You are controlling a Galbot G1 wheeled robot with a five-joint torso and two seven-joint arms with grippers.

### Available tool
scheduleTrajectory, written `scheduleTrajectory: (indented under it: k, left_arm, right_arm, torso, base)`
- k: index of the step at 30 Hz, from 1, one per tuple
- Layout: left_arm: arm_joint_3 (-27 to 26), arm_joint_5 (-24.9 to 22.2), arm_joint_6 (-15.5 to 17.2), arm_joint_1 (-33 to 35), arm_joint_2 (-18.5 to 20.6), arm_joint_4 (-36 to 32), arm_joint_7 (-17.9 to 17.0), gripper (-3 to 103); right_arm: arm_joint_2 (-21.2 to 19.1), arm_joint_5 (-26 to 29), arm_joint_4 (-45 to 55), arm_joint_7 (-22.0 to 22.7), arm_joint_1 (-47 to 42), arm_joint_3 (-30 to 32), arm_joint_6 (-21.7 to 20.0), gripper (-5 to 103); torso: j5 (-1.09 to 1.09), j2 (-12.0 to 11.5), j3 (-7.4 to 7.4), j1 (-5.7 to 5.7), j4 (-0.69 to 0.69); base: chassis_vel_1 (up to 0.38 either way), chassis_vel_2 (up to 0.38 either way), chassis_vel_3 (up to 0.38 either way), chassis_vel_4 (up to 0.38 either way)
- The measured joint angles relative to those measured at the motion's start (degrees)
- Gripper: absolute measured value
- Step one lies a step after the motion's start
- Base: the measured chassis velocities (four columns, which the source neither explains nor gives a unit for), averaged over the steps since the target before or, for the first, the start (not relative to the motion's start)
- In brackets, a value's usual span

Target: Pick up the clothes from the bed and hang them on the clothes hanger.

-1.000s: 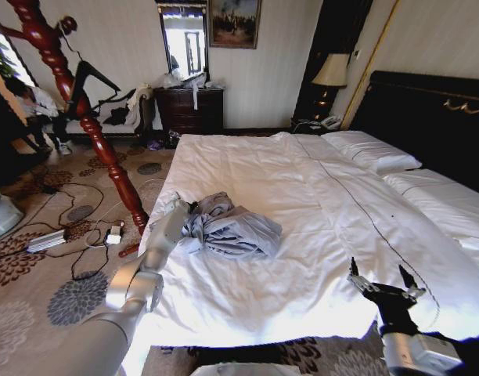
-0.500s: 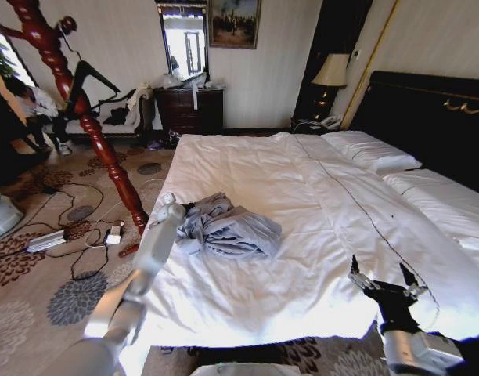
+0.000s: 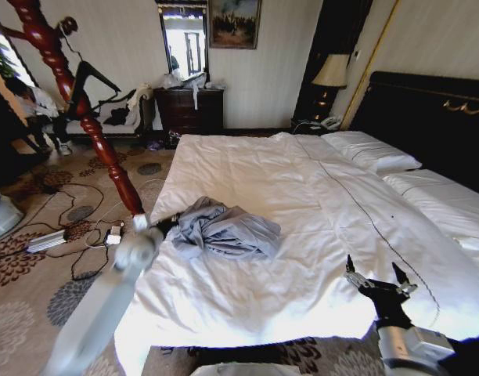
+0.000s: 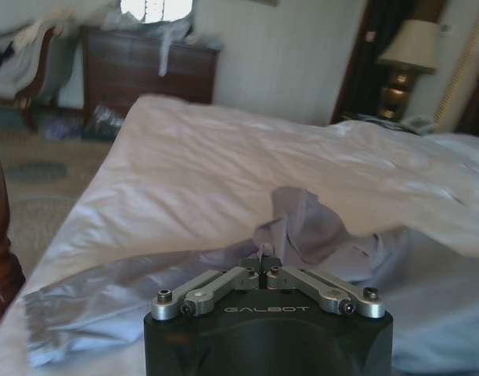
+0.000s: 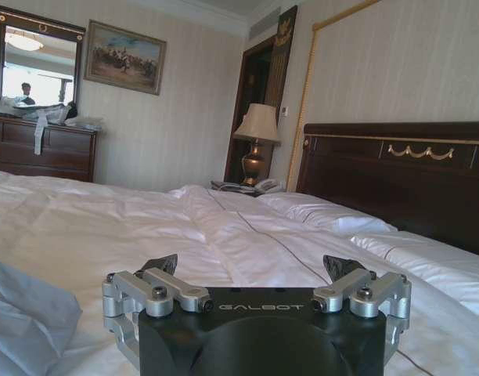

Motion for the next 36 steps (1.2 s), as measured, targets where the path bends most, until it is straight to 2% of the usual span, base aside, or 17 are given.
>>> scheduleTrajectory:
  k: [3, 4, 5, 6, 9, 16, 17, 19, 23, 26, 27, 28, 29, 31, 32, 33, 36]
  left_arm:
    - [-2.37, 6.77, -2.31, 14.25, 0.17, -6.91, 3.45, 0]
    - [-2.94, 9.18, -3.14, 18.72, -0.16, -8.31, 4.45, 0]
    - [-2.94, 9.18, -3.14, 18.72, -0.16, -8.31, 4.45, 0]
    - [-3.46, 12.21, -4.24, 22.60, -0.70, -9.07, 5.64, 0]
    - [-4.39, 17.57, -6.30, 30.72, -1.63, -9.38, 7.26, 0]
    - [-6.47, 23.46, -8.26, 39.93, -3.14, -10.75, 8.50, 0]
    - [-7.51, 25.71, -9.45, 41.15, -3.77, -10.49, 8.86, 0]
    - [-9.62, 27.07, -10.96, 42.95, -4.92, -10.25, 9.09, 0]
    - [-13.04, 25.50, -12.57, 44.52, -6.79, -10.82, 8.95, 0]
    - [-18.00, 16.98, -12.80, 42.32, -8.46, -13.06, 5.34, 0]
    - [-18.00, 16.98, -12.80, 42.32, -8.46, -13.06, 5.34, 0]
    - [-21.21, 11.53, -12.01, 38.64, -8.80, -13.97, 2.26, 0]
    - [-22.03, 10.22, -11.80, 37.62, -8.80, -14.11, 1.53, 0]
    - [-25.46, 4.19, -10.55, 33.07, -8.46, -14.58, -1.22, 0]
    - [-25.46, 4.19, -10.55, 33.07, -8.46, -14.58, -1.22, 0]
    - [-28.00, 0.30, -9.30, 29.47, -7.90, -14.57, -3.23, 0]
    - [-31.04, -2.87, -8.47, 26.75, -7.37, -13.89, -4.97, 0]
  right_arm:
    - [-0.91, 0.60, -0.63, 0.16, 0.44, -0.44, -0.40, 100]
    - [-1.18, 0.80, -0.87, 0.23, 0.59, -0.53, -0.52, 100]
    - [-1.18, 0.80, -0.87, 0.23, 0.59, -0.53, -0.52, 100]
    - [-1.43, 0.99, -1.11, 0.30, 0.76, -0.66, -0.59, 100]
    - [-1.84, 1.24, -1.54, 0.37, 0.96, -1.12, -0.64, 100]
    - [-2.57, 1.30, -2.48, 0.38, 1.73, -1.97, -0.64, 100]
    - [-2.66, 1.33, -2.69, 0.38, 1.98, -2.16, -0.64, 100]
    - [-2.76, 1.39, -3.11, 0.39, 2.43, -2.53, -0.62, 100]
    - [-2.77, 1.38, -4.03, 0.39, 3.00, -3.30, -0.43, 100]
    - [-2.74, 1.36, -4.71, 0.38, 3.51, -4.46, -0.26, 100]
    - [-2.74, 1.36, -4.71, 0.38, 3.51, -4.46, -0.26, 100]
    - [-2.82, 1.49, -5.04, 0.36, 3.95, -5.12, -0.25, 100]
    - [-2.87, 1.53, -5.10, 0.34, 4.07, -5.27, -0.25, 100]
    - [-3.18, 1.81, -5.34, 0.27, 4.63, -5.96, -0.25, 100]
    - [-3.18, 1.81, -5.34, 0.27, 4.63, -5.96, -0.25, 100]
    - [-3.65, 2.45, -5.41, 0.24, 4.94, -6.24, -0.30, 100]
    - [-4.54, 4.70, -5.44, 0.24, 5.22, -6.25, -0.63, 100]
  torso:
    - [0.00, 0.01, 0.00, -0.01, 0.05]
    - [0.00, 0.00, 0.00, -0.01, 0.02]
    - [0.00, 0.00, 0.00, -0.01, 0.02]
    - [-0.02, 0.00, 0.00, -0.01, -0.01]
    - [-0.01, 0.00, 0.01, 0.00, 0.02]
    - [-0.01, 0.00, 0.01, 0.00, 0.00]
    - [-0.01, 0.00, 0.01, 0.01, 0.00]
    - [-0.02, 0.00, 0.01, 0.01, 0.01]
    - [-0.02, 0.00, 0.01, 0.00, 0.02]
    - [-0.01, 0.00, 0.02, 0.00, 0.02]
    - [-0.01, 0.00, 0.02, 0.00, 0.02]
    - [-0.02, 0.00, 0.02, 0.00, 0.01]
    - [-0.02, 0.00, 0.02, 0.01, 0.00]
    - [-0.02, -0.01, 0.02, 0.02, -0.01]
    - [-0.02, -0.01, 0.02, 0.02, -0.01]
    - [-0.03, -0.01, 0.02, 0.02, -0.01]
    - [-0.02, -0.01, 0.02, 0.02, -0.01]
  base:
    - [0.000, 0.000, 0.000, 0.000]
    - [0.000, 0.000, 0.000, 0.000]
    - [0.000, 0.000, 0.000, 0.000]
    - [0.000, 0.000, 0.000, 0.000]
    - [0.000, 0.000, 0.000, 0.000]
    - [0.000, 0.000, 0.000, 0.000]
    - [0.000, 0.000, 0.000, 0.000]
    - [0.000, 0.000, 0.000, 0.000]
    - [0.000, 0.000, 0.000, 0.000]
    - [0.000, 0.000, 0.000, 0.000]
    - [0.000, 0.000, 0.000, 0.000]
    - [0.000, 0.000, 0.000, 0.000]
    - [0.000, 0.000, 0.000, 0.000]
    - [0.000, 0.000, 0.000, 0.000]
    - [0.000, 0.000, 0.000, 0.000]
    - [0.000, 0.000, 0.000, 0.000]
    - [0.000, 0.000, 0.000, 0.000]
